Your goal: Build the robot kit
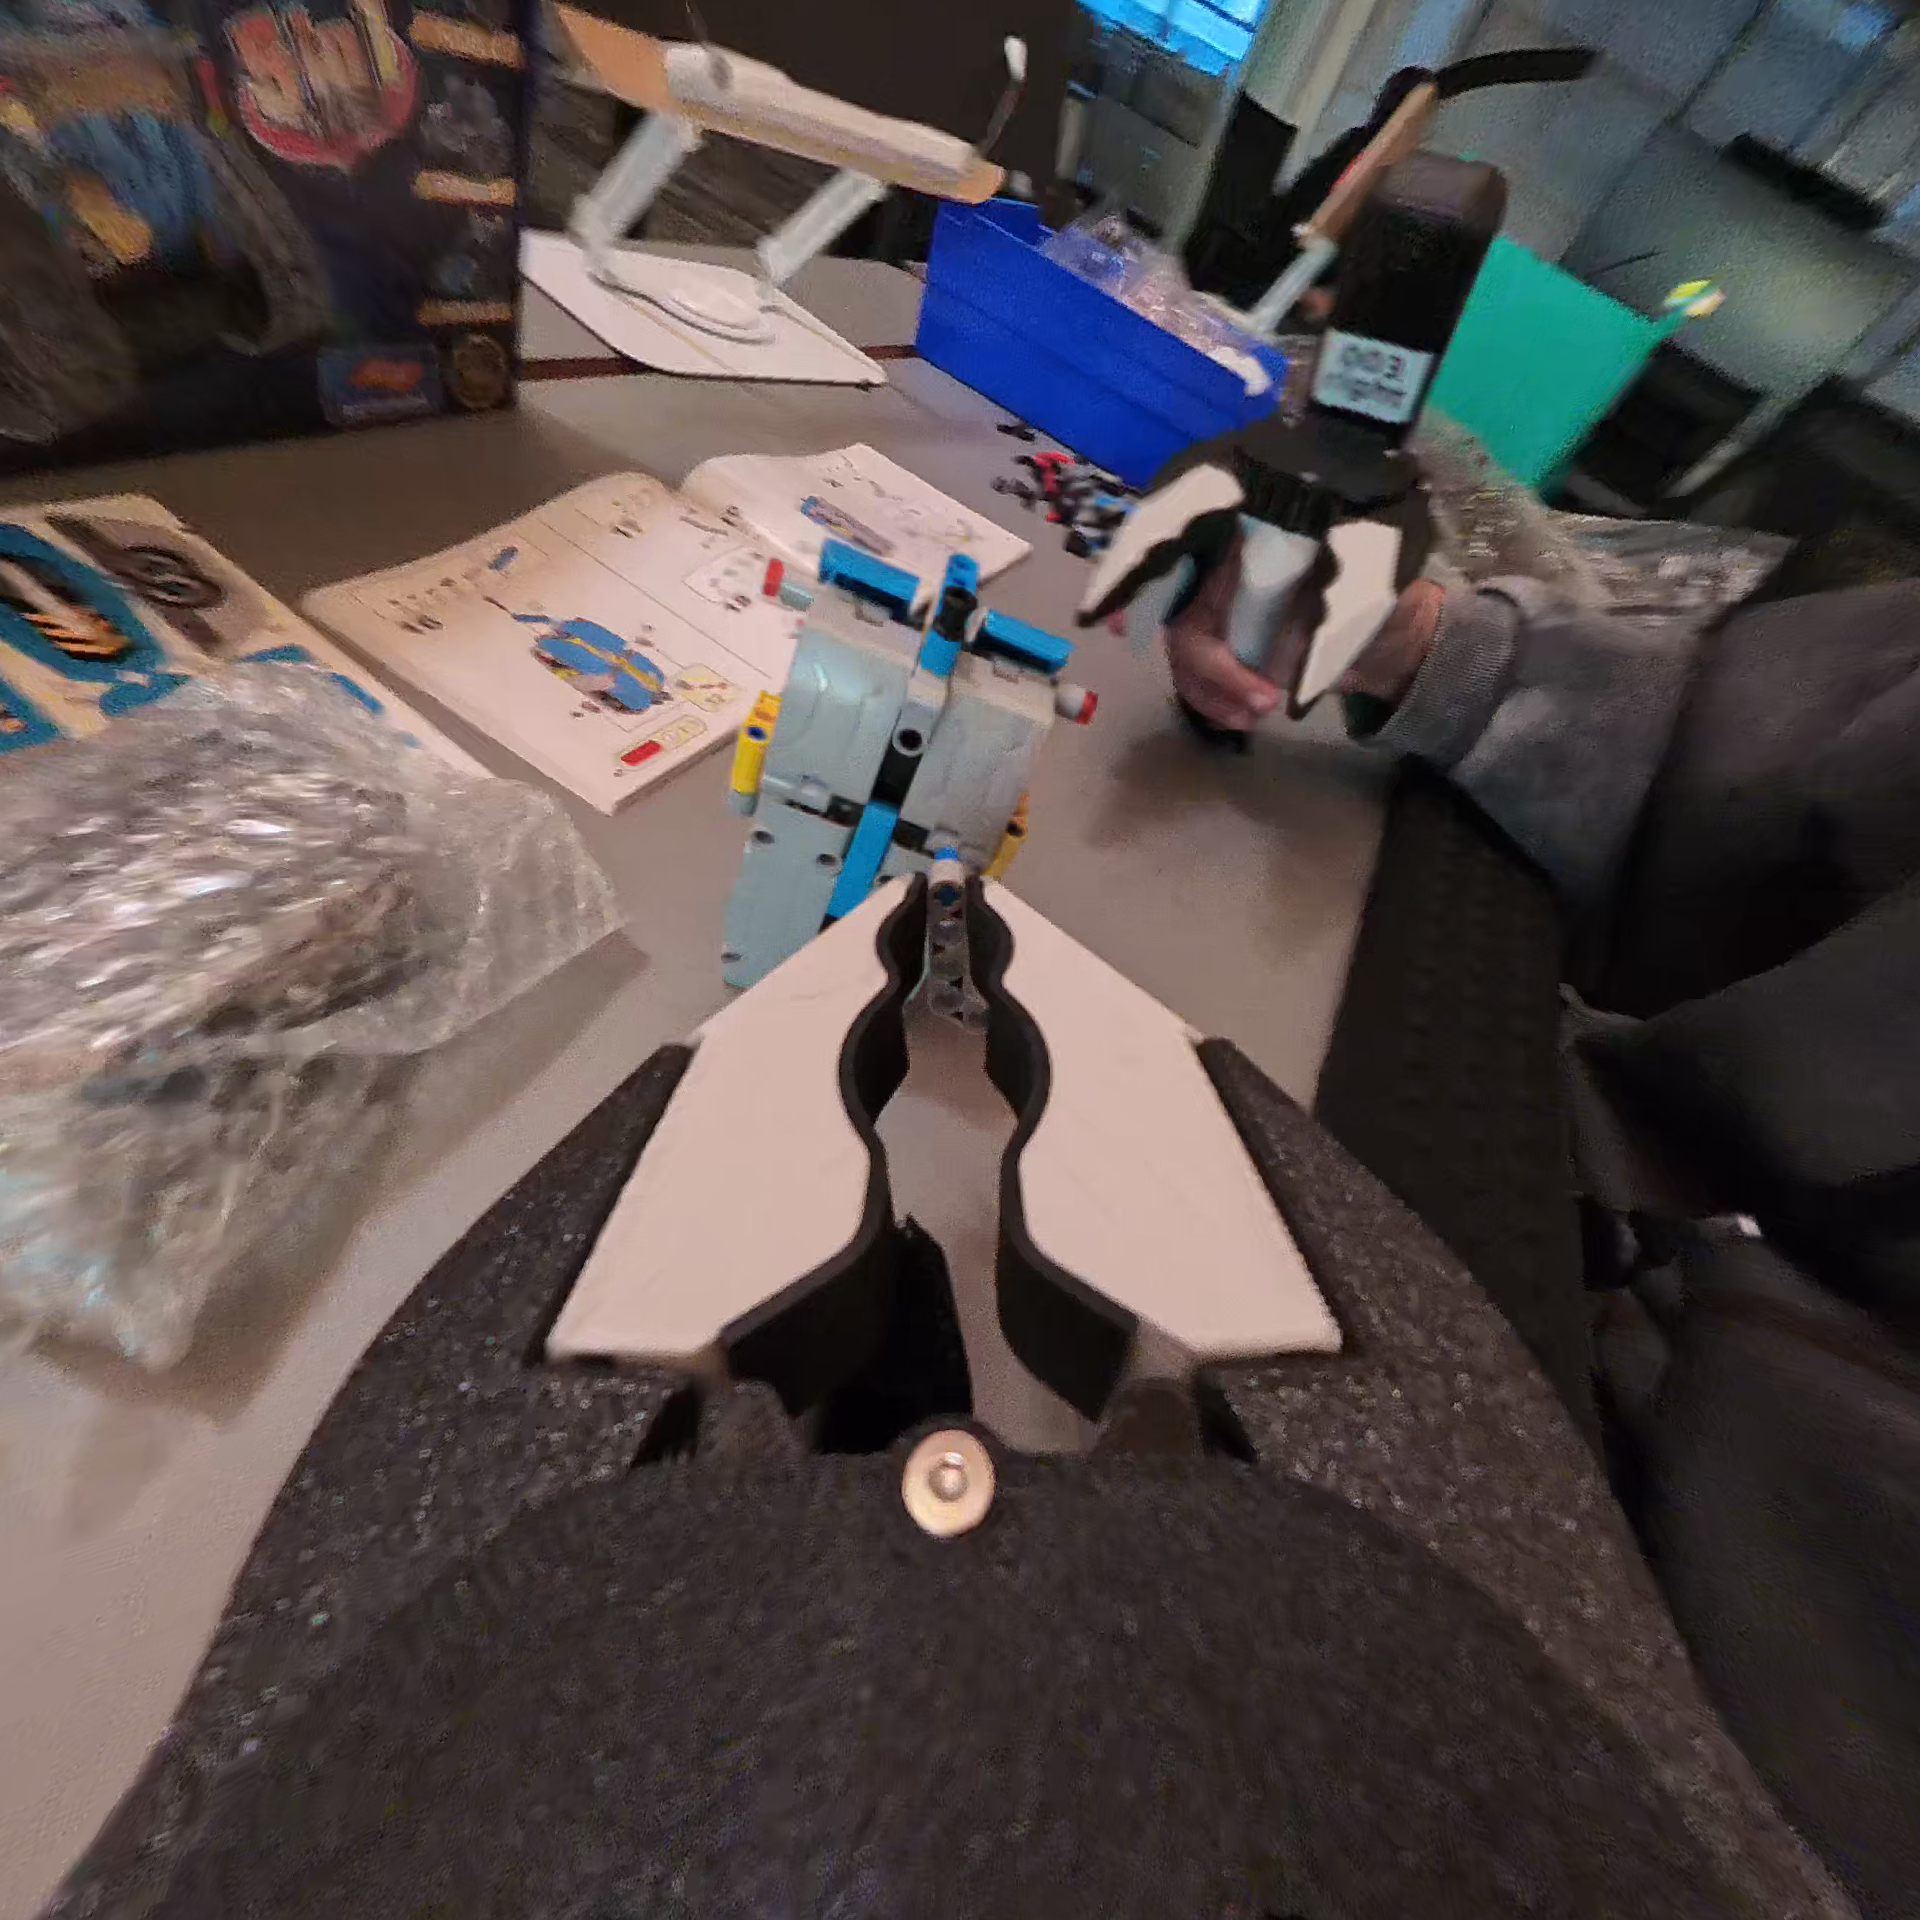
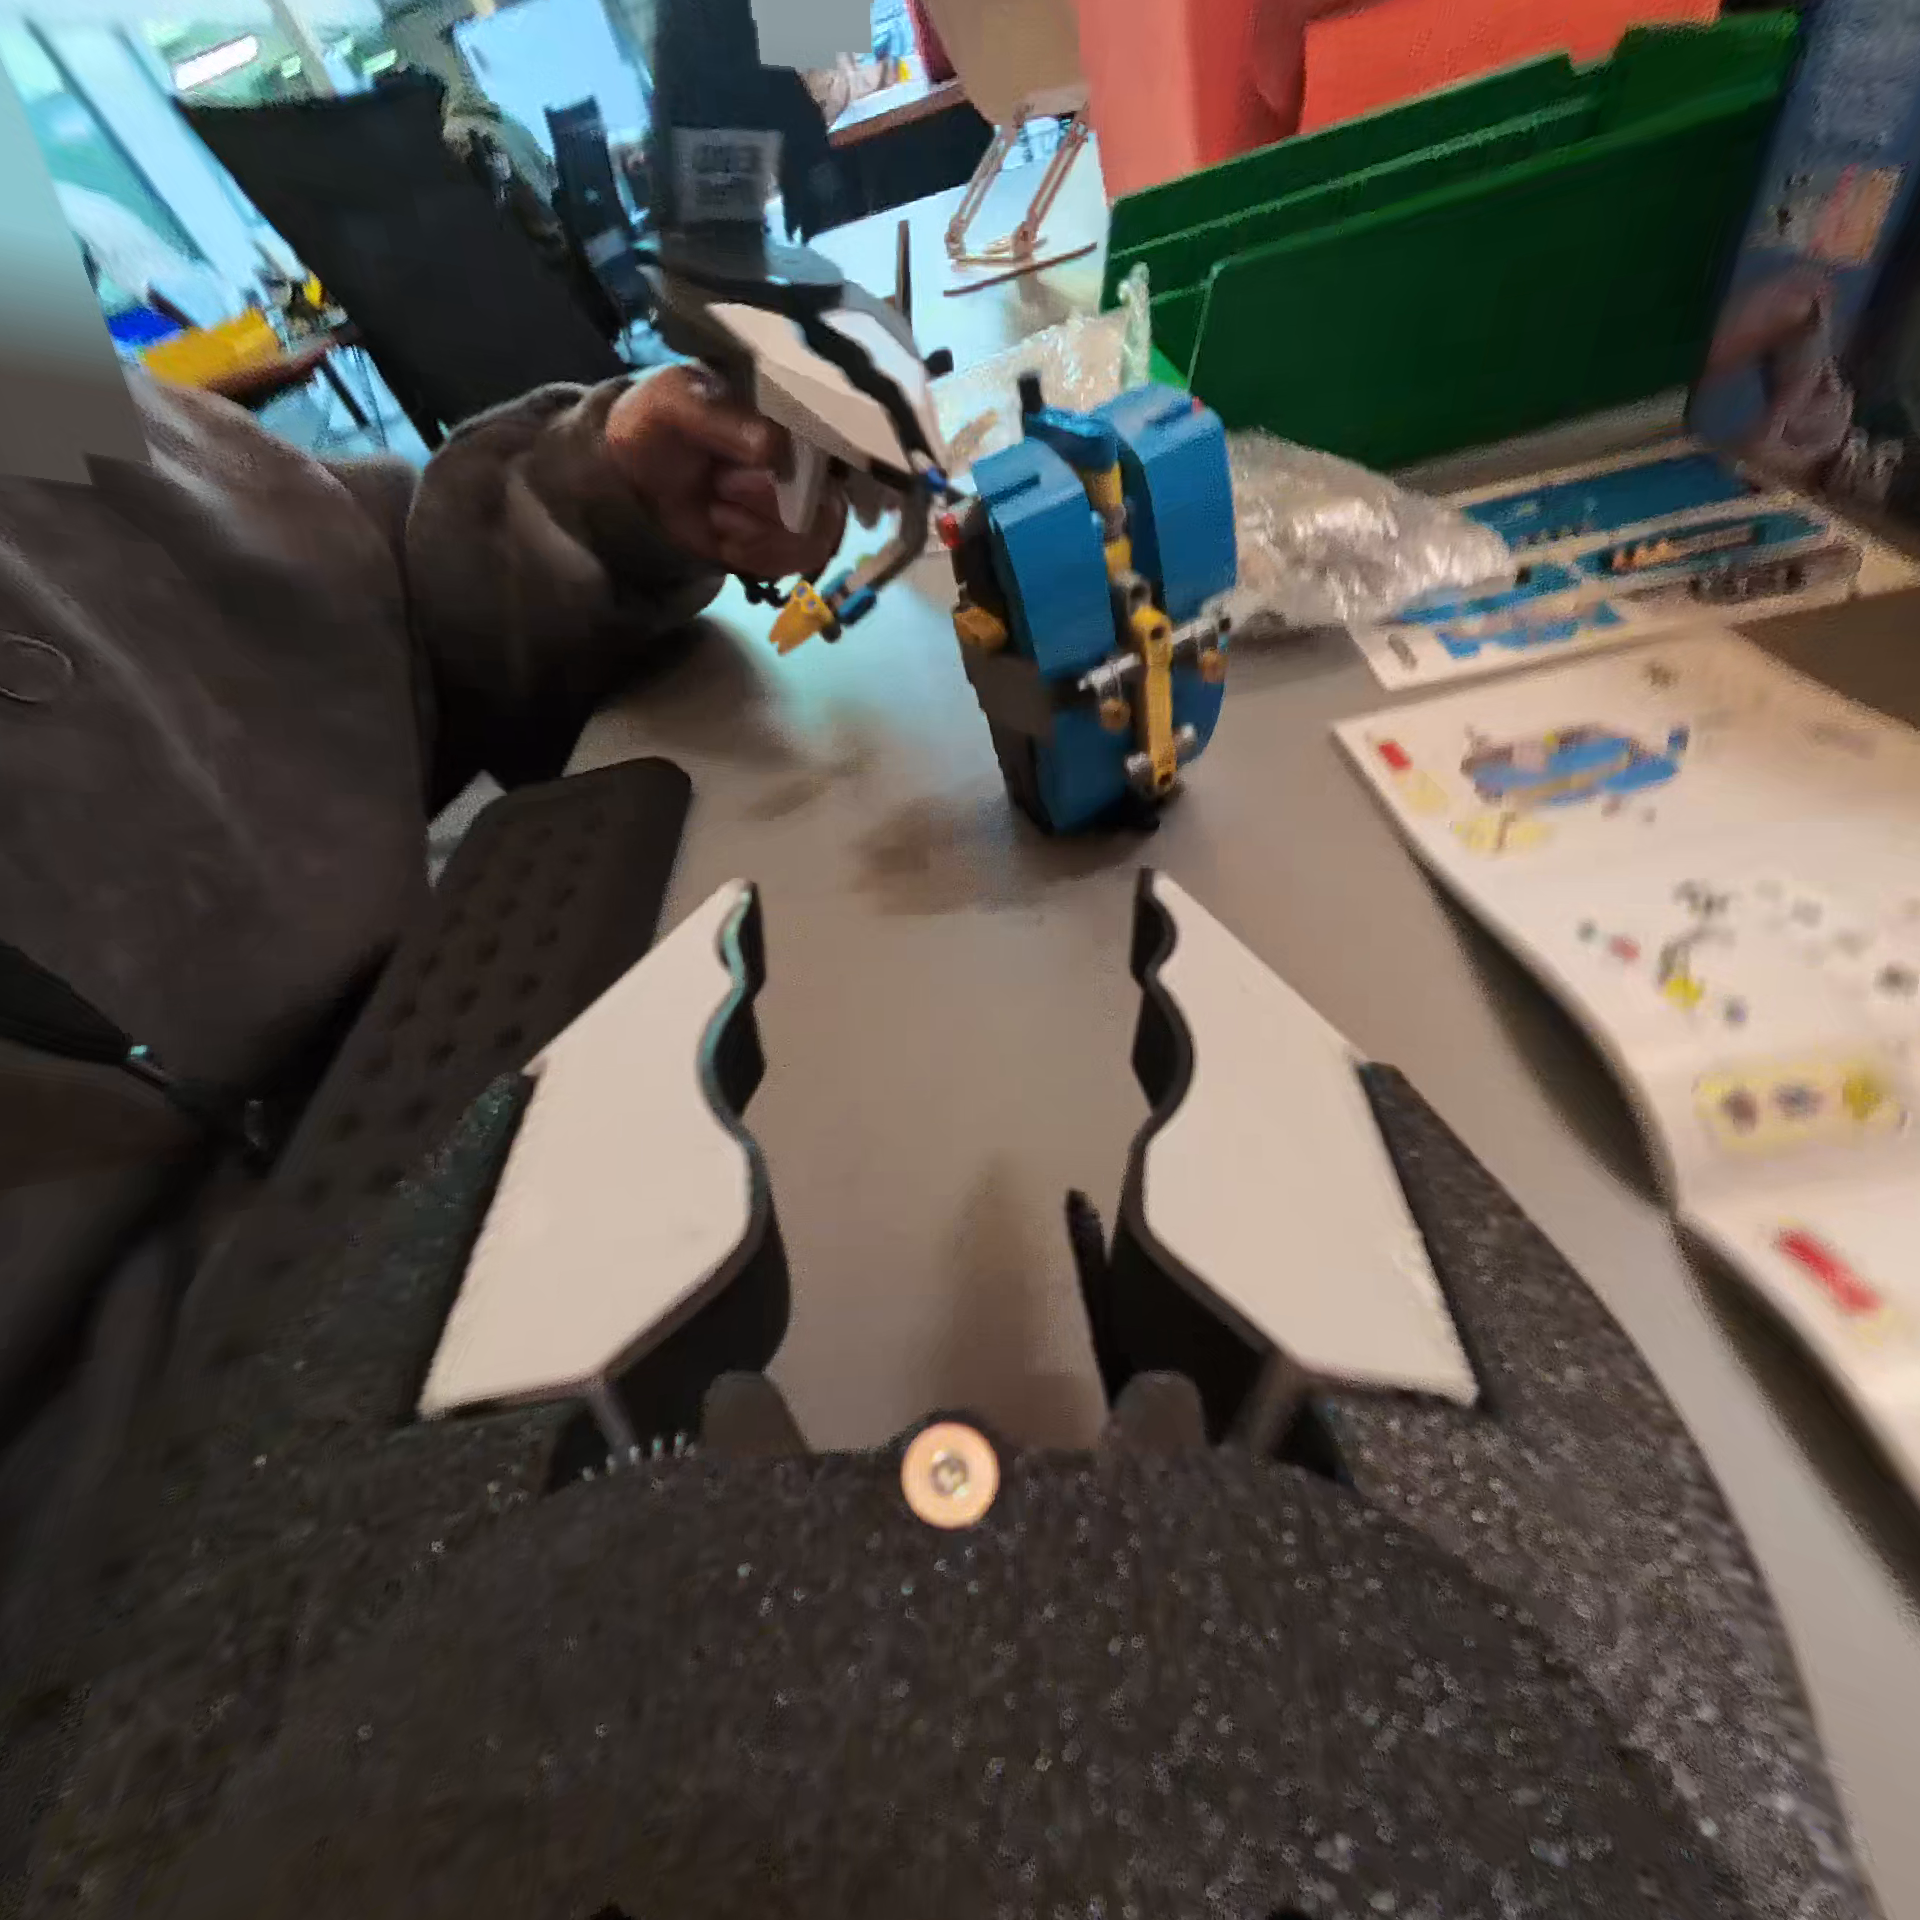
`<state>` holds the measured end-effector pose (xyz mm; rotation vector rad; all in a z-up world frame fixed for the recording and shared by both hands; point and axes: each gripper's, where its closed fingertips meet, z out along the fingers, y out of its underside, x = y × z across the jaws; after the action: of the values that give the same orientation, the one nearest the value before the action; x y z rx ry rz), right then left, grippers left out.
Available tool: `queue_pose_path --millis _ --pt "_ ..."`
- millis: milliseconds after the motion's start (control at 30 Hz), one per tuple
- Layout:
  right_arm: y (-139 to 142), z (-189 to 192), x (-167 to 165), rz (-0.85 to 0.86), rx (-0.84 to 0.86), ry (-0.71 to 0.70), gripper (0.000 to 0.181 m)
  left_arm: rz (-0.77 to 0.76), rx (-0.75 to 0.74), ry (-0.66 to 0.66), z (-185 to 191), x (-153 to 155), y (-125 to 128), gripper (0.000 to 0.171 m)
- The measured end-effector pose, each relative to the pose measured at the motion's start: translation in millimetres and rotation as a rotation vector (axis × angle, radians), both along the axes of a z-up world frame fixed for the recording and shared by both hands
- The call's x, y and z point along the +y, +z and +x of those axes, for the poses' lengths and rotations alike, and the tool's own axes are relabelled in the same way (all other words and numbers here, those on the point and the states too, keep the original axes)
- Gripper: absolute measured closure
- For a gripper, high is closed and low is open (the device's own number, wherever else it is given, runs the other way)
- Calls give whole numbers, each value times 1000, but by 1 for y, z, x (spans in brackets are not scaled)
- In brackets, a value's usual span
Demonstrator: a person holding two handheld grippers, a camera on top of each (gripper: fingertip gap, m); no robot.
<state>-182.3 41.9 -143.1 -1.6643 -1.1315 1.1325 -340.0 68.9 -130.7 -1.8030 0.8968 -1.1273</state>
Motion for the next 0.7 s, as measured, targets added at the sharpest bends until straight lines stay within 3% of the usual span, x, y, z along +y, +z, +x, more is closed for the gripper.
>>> queue_pose_path --millis 133,267,400,567,700 --pt "14 -35 24 96 -38 61 103 -95 -72 -120 12 10 0 165" --pt "27 -71 52 197 -56 107 96 -61 -113 -123 8 20 5 165" --pt "19 -100 59 197 -85 212 80 -93 -197 -137 3 15 11 165" --pt "10 -118 64 252 -100 282 79 -72 -177 -166 3 8 6 165" --pt "-1 -117 61 192 -120 311 92 -95 -196 -182 2 5 6 165"
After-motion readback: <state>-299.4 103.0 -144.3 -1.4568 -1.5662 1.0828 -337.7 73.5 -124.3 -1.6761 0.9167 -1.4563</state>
